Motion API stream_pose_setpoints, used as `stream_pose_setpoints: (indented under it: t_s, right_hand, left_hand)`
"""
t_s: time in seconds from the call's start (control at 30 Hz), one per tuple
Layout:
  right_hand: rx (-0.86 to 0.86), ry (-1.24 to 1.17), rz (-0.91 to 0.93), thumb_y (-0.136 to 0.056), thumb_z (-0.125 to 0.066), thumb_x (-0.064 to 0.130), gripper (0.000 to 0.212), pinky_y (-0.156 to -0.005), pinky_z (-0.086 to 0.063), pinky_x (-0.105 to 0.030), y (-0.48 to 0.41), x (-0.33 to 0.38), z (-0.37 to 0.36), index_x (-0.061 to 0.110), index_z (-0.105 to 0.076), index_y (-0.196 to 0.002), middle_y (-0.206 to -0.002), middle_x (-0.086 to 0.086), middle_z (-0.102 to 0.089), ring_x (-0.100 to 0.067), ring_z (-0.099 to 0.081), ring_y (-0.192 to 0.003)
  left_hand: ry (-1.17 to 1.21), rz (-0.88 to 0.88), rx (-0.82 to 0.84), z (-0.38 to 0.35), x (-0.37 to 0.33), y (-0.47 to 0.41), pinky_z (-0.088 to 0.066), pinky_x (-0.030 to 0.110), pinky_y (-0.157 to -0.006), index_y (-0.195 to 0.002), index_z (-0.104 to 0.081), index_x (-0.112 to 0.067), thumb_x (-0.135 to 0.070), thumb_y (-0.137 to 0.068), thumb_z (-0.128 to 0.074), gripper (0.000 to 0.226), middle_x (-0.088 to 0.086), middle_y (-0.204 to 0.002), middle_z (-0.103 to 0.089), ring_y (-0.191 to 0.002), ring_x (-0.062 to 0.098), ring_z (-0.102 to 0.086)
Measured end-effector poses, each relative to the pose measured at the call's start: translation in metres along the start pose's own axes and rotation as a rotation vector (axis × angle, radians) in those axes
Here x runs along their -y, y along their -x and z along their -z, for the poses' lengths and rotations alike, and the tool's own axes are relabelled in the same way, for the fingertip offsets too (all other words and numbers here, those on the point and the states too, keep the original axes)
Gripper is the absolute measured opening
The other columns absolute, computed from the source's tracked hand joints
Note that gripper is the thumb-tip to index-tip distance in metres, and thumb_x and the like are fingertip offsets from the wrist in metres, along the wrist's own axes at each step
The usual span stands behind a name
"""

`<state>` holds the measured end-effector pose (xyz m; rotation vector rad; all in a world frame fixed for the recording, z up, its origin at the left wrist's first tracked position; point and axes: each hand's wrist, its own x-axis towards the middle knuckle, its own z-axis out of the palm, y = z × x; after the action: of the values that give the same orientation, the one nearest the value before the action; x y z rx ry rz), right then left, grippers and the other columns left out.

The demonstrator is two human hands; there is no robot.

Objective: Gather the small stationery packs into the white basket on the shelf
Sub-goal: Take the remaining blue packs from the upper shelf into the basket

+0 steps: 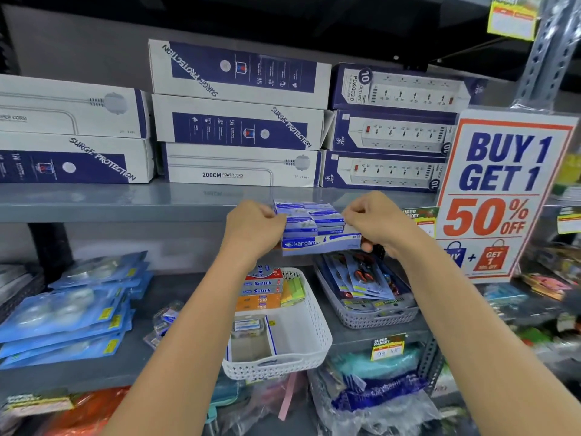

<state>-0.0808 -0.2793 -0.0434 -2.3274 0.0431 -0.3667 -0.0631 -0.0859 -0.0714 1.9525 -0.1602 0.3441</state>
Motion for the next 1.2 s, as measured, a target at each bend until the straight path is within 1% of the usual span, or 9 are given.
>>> stream_pose_setpoints:
  t_s: [0.1,0.27,0.37,0.43,0.53,0.67,0.87,1.1,1.2]
  right_hand:
    - [0.003,0.019,0.001,-0.095,-0.04,0.009,0.03,-0.04,-0.032,-0.026,0.012,-0.007,-0.006,-0.013,-0.061,-0.099,-0.069,-0.015,-0.059,-0.011,-0.04,-0.028]
    - [-0.02,0.075,0.011,-0.094,-0.043,0.006,0.027,-0.037,-0.034,-0.022,0.022,-0.021,-0.024,0.0,-0.069,-0.091,-0.064,-0.006,-0.06,-0.017,-0.043,-0.044]
    - [-0.018,0.078,0.03,-0.092,-0.045,0.005,0.026,-0.053,-0.044,-0.025,0.025,-0.033,-0.041,0.002,-0.071,-0.091,-0.088,-0.015,-0.073,-0.029,-0.064,-0.074]
    - [-0.021,0.078,0.032,-0.092,-0.045,0.004,0.027,-0.058,-0.044,-0.024,0.025,-0.042,-0.052,0.002,-0.072,-0.092,-0.095,-0.015,-0.073,-0.028,-0.066,-0.089]
    - [-0.011,0.112,0.022,-0.09,-0.046,0.001,0.027,-0.064,-0.042,-0.026,0.023,-0.057,-0.068,0.003,-0.073,-0.094,-0.096,-0.012,-0.073,-0.022,-0.066,-0.089]
    - [0.019,0.115,-0.017,-0.087,-0.047,-0.001,0.029,-0.068,-0.04,-0.022,0.015,-0.082,-0.093,0.004,-0.074,-0.094,-0.098,-0.012,-0.074,-0.021,-0.066,-0.091]
    - [0.095,0.17,-0.04,-0.087,-0.047,-0.004,0.03,-0.054,-0.038,-0.015,0.0,-0.112,-0.119,0.003,-0.074,-0.097,-0.099,-0.012,-0.074,-0.019,-0.063,-0.082]
    - [0.162,0.191,-0.145,-0.083,-0.049,0.0,0.03,-0.074,-0.054,-0.036,-0.03,-0.146,-0.151,0.011,-0.075,-0.092,-0.102,-0.011,-0.073,-0.028,-0.066,-0.093]
    - [0.203,0.207,-0.2,-0.076,-0.047,-0.002,0.027,-0.073,-0.058,-0.044,-0.042,-0.163,-0.163,0.005,-0.073,-0.08,-0.093,-0.016,-0.074,-0.034,-0.068,-0.089]
  left_hand:
    - [0.028,-0.018,0.009,0.002,0.007,0.018,-0.059,0.04,-0.075,-0.077,-0.073,-0.004,-0.023,-0.091,-0.061,0.026,0.005,-0.074,-0.074,-0.074,0.019,-0.071]
    - [0.197,0.092,0.044,-0.005,0.039,0.031,-0.06,0.04,-0.074,-0.08,-0.074,-0.011,-0.023,-0.09,-0.064,0.019,0.0,-0.074,-0.075,-0.068,0.016,-0.07]
    - [0.3,0.179,0.054,-0.013,0.06,0.034,-0.059,0.037,-0.071,-0.074,-0.076,-0.014,-0.015,-0.088,-0.066,0.017,0.005,-0.078,-0.076,-0.067,0.016,-0.07]
    - [0.367,0.252,0.056,-0.018,0.072,0.036,-0.06,0.036,-0.07,-0.071,-0.075,-0.015,-0.007,-0.086,-0.067,0.018,0.007,-0.077,-0.076,-0.065,0.019,-0.069]
    - [0.417,0.346,0.077,-0.024,0.086,0.041,-0.057,0.034,-0.065,-0.072,-0.073,-0.015,-0.004,-0.084,-0.07,0.016,0.008,-0.077,-0.073,-0.065,0.02,-0.065]
    - [0.395,0.362,0.087,-0.031,0.107,0.04,-0.048,0.012,-0.044,-0.075,-0.071,-0.018,-0.003,-0.082,-0.072,0.017,-0.006,-0.07,-0.069,-0.065,0.008,-0.063]
    - [0.373,0.474,0.105,-0.054,0.138,0.03,-0.049,0.027,-0.058,-0.067,-0.068,-0.021,0.0,-0.081,-0.071,0.026,-0.006,-0.06,-0.07,-0.063,0.013,-0.06]
    - [0.201,0.541,0.109,-0.09,0.178,0.005,-0.047,0.024,-0.053,-0.074,-0.066,-0.023,-0.003,-0.084,-0.068,0.022,-0.006,-0.077,-0.068,-0.067,0.011,-0.061]
    - [0.135,0.572,0.133,-0.104,0.197,-0.006,-0.047,0.022,-0.056,-0.088,-0.068,-0.017,-0.004,-0.084,-0.068,0.014,-0.007,-0.08,-0.066,-0.073,0.011,-0.062]
